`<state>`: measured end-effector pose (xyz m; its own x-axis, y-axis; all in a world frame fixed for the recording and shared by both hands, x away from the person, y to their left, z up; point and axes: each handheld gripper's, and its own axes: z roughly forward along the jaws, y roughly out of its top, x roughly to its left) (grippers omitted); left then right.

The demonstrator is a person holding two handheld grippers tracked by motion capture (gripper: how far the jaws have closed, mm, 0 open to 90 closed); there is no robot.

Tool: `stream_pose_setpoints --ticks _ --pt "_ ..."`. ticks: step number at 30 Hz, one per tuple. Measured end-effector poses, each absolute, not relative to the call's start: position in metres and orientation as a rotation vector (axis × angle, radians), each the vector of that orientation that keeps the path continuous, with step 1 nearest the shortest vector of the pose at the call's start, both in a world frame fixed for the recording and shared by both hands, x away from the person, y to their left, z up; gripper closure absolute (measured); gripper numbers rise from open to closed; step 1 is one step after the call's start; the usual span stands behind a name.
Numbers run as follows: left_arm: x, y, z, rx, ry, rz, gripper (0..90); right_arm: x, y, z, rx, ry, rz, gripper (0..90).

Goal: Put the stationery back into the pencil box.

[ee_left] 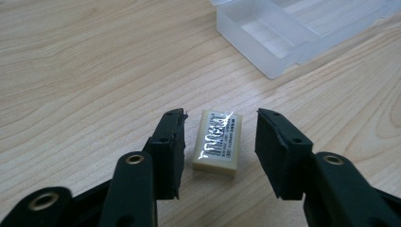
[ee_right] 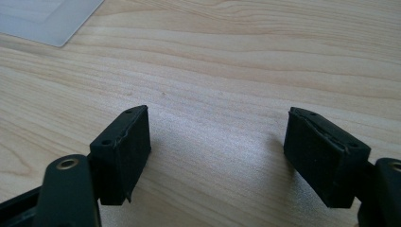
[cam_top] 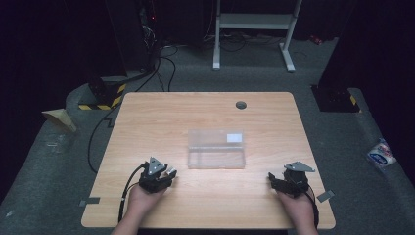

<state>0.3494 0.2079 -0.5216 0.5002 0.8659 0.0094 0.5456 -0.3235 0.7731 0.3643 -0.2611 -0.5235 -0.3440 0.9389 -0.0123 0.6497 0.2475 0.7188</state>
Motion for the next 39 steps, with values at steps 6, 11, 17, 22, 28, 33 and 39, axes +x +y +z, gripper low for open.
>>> stream_pose_setpoints --ticks 6,11,17,22,28,33,39 --pt "0.3486 0.2081 -0.5244 2.018 1.147 0.565 58.6 0.3648 -0.2611 -0.5235 1.444 2.084 0.876 23.3" --pt "0.3492 0.2091 -0.5256 2.019 1.146 0.554 59.9 0.3646 -0.2610 -0.5235 1.446 2.084 0.877 23.3" --pt "0.3502 0.2085 -0.5268 2.020 1.157 0.554 60.9 0.3647 -0.2611 -0.5235 1.443 2.085 0.877 23.4" --pt "0.3504 0.2091 -0.5268 2.015 1.170 0.552 59.8 0.3645 -0.2611 -0.5235 1.439 2.088 0.878 23.5" --pt "0.3487 0.2076 -0.5267 2.026 1.158 0.592 67.0 0.3643 -0.2610 -0.5235 1.441 2.088 0.878 23.5" --pt "0.3485 0.2078 -0.5267 2.027 1.154 0.588 67.5 0.3643 -0.2610 -0.5235 1.441 2.088 0.878 23.5" --pt "0.3468 0.2088 -0.5263 2.008 1.151 0.589 67.6 0.3642 -0.2611 -0.5235 1.439 2.089 0.879 23.5"
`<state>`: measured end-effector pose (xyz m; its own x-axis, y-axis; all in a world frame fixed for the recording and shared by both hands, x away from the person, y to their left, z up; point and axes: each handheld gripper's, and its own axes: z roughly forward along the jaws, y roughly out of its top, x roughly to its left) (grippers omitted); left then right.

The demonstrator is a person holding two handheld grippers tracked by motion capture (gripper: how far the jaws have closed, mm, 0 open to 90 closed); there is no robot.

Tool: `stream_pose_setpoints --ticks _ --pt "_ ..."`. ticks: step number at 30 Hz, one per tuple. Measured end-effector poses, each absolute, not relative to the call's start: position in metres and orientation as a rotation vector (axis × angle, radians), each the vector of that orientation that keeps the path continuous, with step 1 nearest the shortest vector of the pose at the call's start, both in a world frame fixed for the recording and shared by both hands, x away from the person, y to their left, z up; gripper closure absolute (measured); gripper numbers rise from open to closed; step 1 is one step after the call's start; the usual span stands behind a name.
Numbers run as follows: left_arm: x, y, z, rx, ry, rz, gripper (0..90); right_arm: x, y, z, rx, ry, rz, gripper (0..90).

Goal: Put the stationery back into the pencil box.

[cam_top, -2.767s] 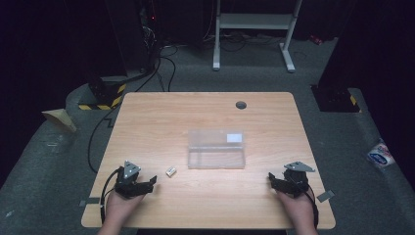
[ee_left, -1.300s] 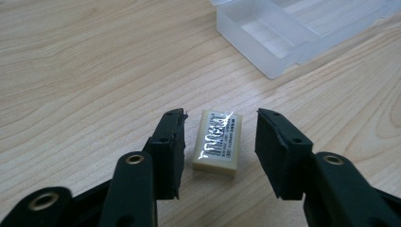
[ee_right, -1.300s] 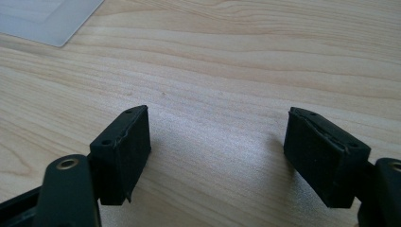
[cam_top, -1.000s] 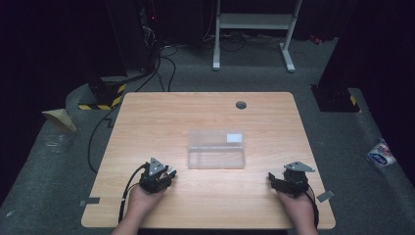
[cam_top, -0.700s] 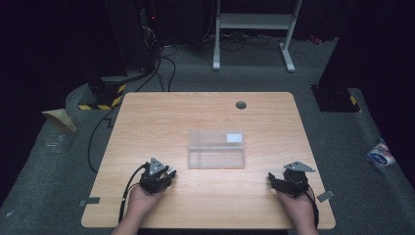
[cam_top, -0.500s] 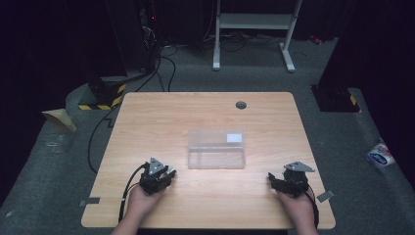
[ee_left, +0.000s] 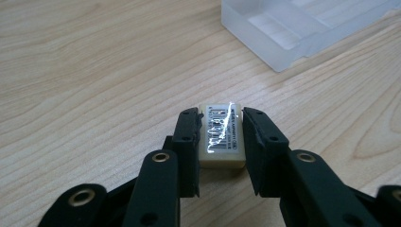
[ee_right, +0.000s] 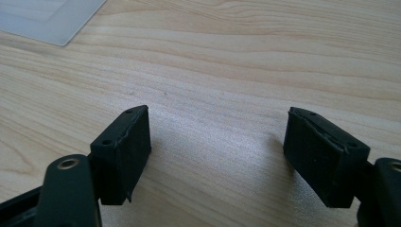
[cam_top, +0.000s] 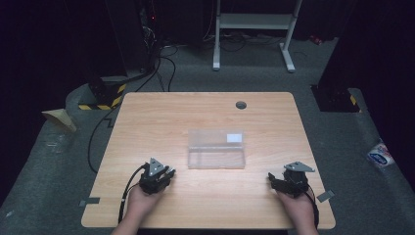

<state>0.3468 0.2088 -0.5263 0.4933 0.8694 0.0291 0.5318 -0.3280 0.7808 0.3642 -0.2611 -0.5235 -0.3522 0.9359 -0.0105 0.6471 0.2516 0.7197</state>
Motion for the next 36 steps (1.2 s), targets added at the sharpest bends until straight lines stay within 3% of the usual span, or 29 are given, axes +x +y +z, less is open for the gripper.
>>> stream_pose_setpoints --ticks 18,36 --pt "0.342 0.210 -0.510 1.914 1.140 0.589 67.6 0.364 -0.261 -0.523 1.439 2.089 0.878 23.5" --pt "0.349 0.184 -0.498 1.860 1.111 0.555 67.6 0.364 -0.261 -0.523 1.437 2.091 0.879 23.6"
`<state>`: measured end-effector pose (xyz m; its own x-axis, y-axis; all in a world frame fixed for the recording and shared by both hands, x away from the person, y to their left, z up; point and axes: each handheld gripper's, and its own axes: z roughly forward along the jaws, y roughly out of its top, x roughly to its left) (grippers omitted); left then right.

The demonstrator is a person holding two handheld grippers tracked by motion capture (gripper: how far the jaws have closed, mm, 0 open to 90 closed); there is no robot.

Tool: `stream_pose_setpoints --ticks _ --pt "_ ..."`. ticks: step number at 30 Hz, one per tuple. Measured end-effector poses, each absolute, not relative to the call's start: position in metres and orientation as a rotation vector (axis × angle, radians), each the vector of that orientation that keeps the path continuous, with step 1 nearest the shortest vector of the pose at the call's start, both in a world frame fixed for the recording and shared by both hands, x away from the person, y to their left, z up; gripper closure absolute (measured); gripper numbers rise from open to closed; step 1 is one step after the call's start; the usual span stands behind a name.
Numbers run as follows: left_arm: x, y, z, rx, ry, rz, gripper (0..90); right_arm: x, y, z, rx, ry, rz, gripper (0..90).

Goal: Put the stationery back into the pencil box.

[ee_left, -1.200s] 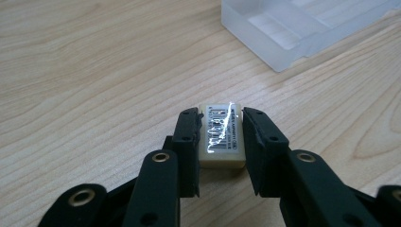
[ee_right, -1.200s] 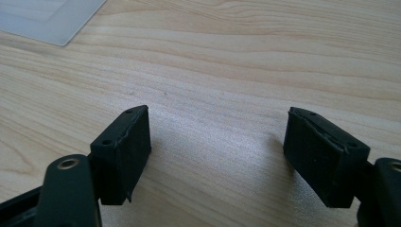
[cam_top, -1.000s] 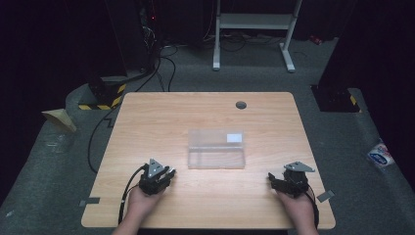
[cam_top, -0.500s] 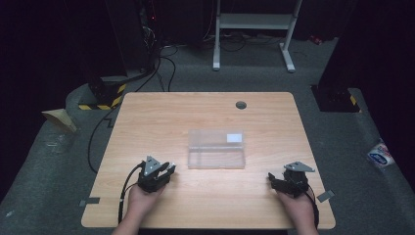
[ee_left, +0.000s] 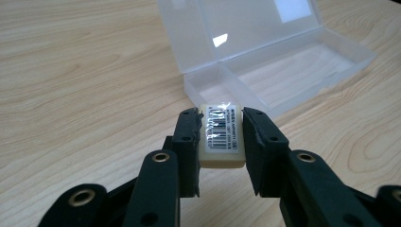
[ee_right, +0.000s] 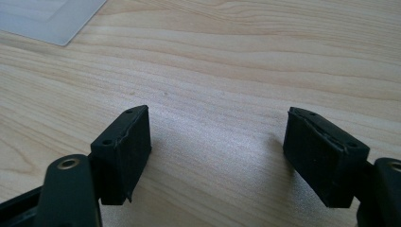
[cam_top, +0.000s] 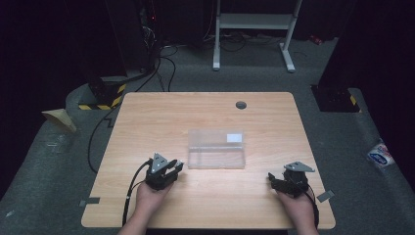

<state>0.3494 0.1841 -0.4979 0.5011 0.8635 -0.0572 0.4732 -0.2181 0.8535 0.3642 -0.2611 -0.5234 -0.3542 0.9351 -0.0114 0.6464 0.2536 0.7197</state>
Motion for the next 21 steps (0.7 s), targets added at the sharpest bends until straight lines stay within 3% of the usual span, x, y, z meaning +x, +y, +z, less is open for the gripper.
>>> stream_pose_setpoints --ticks 21 --pt "0.379 0.152 -0.496 1.884 1.085 0.544 67.8 0.364 -0.261 -0.523 1.437 2.091 0.878 23.6"
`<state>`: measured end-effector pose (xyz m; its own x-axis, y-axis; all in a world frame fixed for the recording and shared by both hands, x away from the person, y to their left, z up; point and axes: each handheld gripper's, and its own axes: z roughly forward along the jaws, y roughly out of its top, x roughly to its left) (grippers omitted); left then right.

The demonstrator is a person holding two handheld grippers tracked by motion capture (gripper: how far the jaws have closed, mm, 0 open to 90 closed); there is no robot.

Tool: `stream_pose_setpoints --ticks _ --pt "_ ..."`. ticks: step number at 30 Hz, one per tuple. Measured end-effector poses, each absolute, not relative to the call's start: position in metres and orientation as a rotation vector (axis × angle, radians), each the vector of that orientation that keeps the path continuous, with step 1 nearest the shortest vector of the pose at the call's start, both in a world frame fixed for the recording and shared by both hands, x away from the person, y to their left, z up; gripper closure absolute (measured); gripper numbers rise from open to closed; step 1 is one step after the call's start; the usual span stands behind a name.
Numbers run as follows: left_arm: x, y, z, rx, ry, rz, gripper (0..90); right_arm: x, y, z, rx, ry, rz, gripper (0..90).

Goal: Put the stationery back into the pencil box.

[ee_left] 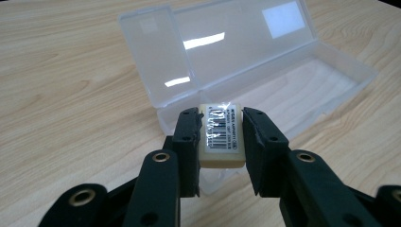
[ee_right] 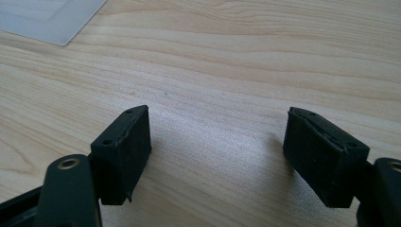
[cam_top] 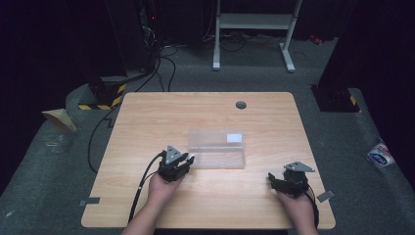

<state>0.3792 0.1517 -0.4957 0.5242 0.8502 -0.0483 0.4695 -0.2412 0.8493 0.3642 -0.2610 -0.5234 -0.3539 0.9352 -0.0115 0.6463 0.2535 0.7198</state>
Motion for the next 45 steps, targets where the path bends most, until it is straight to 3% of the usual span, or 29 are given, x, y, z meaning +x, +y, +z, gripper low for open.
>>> stream_pose_setpoints --ticks 19,45 --pt "0.408 0.146 -0.502 1.915 1.161 0.483 67.8 0.364 -0.261 -0.523 1.435 2.091 0.879 24.0" --pt "0.415 0.135 -0.507 1.953 1.172 0.517 67.7 0.364 -0.261 -0.523 1.430 2.095 0.882 24.3"
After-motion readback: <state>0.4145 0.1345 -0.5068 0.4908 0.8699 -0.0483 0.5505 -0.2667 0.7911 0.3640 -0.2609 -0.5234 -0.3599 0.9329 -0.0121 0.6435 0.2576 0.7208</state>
